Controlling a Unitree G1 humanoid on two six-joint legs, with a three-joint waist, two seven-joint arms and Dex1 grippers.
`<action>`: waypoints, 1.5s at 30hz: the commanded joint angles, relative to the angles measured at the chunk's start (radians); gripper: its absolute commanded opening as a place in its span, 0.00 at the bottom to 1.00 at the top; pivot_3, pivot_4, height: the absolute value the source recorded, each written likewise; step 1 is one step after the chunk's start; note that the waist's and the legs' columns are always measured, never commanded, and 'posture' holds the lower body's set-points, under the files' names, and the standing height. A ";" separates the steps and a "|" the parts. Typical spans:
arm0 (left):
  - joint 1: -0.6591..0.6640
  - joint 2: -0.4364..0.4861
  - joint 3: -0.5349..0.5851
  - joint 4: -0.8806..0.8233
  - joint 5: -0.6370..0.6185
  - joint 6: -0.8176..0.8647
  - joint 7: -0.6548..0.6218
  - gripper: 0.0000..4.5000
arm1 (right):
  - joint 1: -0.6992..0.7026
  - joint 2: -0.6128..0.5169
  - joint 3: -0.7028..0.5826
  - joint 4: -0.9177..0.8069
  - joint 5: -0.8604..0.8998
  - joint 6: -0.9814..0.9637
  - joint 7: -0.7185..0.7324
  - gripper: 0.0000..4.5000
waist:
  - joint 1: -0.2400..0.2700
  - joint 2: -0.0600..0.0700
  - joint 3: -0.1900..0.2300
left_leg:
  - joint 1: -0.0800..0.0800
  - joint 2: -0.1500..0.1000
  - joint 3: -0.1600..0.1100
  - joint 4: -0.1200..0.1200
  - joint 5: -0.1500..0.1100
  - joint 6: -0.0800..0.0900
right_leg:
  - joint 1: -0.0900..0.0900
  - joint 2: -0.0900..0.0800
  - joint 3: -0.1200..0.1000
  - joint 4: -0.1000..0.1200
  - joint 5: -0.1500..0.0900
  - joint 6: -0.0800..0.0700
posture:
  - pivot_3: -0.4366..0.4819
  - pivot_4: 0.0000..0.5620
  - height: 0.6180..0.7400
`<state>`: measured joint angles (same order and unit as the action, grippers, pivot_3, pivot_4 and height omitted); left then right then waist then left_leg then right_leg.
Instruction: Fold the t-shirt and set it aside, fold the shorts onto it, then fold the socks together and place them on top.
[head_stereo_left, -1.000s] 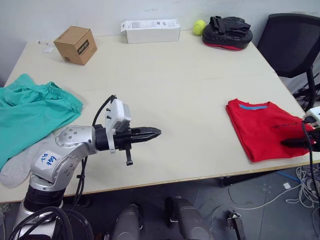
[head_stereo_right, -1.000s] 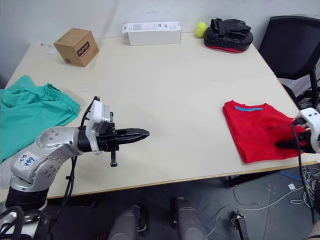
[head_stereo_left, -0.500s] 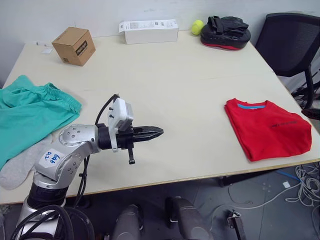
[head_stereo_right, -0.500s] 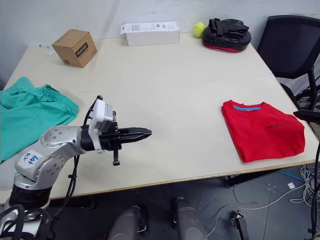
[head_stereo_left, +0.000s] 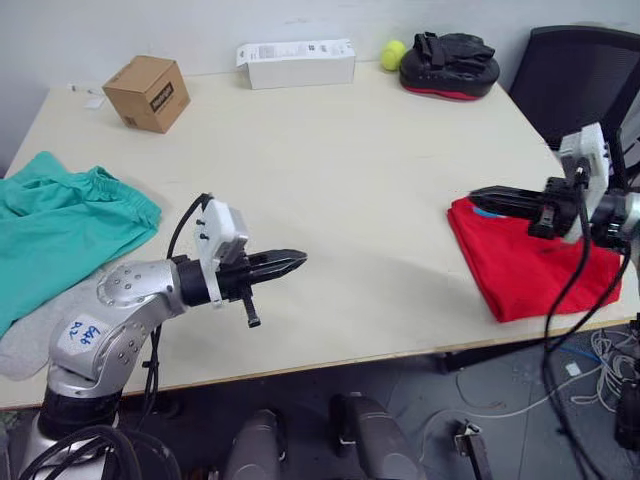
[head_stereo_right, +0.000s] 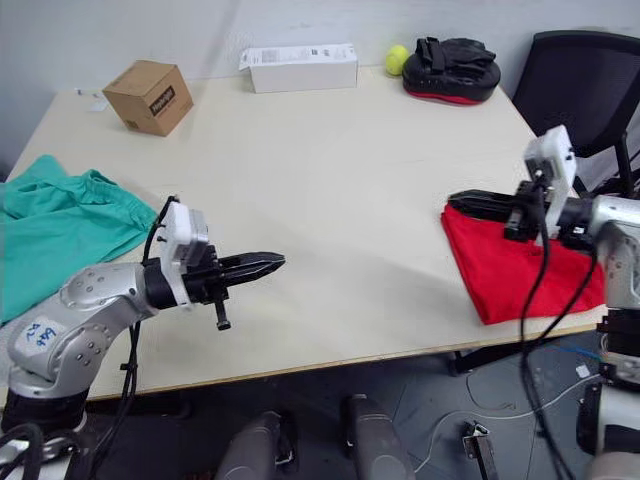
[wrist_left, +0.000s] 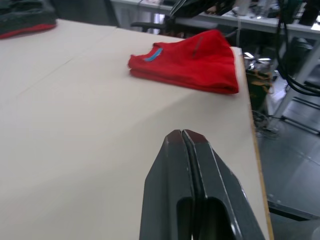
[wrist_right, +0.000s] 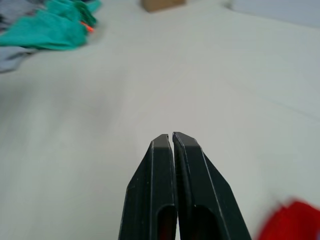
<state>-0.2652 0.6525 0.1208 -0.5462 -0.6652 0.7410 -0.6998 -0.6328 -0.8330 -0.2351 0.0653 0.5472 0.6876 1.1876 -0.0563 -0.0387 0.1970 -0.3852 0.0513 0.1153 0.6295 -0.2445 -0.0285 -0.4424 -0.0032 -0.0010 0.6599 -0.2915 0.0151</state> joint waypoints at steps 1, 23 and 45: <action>0.071 0.025 0.130 -0.095 -0.023 0.024 0.076 0.00 | -0.042 0.078 0.017 -0.182 0.097 0.038 -0.068 0.00 | 0.000 -0.001 0.000 | 0.000 0.000 0.000 0.001 -0.001 0.001 | 0.000 0.000 0.000 0.000 0.000 0.000 | 0.48 0.27 1.00; 0.383 0.221 0.583 0.077 0.302 0.016 0.278 0.99 | -0.064 0.170 0.162 -0.317 0.190 0.004 -0.003 1.00 | 0.010 -0.006 0.000 | -0.003 -0.002 0.001 0.000 -0.009 0.017 | 0.000 -0.005 0.000 -0.007 -0.002 -0.005 | 0.48 0.27 1.00; -0.621 0.196 -0.177 1.449 0.717 -0.502 0.075 0.58 | 0.136 0.146 0.049 -0.585 0.290 0.045 -0.300 1.00 | 0.027 -0.010 -0.001 | -0.006 0.000 0.005 0.001 -0.013 0.016 | -0.004 -0.006 -0.004 -0.006 0.001 -0.004 | 0.48 0.27 1.00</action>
<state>-0.8557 0.8463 -0.0599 0.8642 0.0433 0.2739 -0.6086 -0.4968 -0.6700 -0.1417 -0.4743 0.8121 0.7320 0.9015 -0.0291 -0.0482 0.1962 -0.3907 0.0513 0.1205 0.6312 -0.2575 -0.0125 -0.4461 -0.0090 -0.0046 0.6546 -0.2908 0.0109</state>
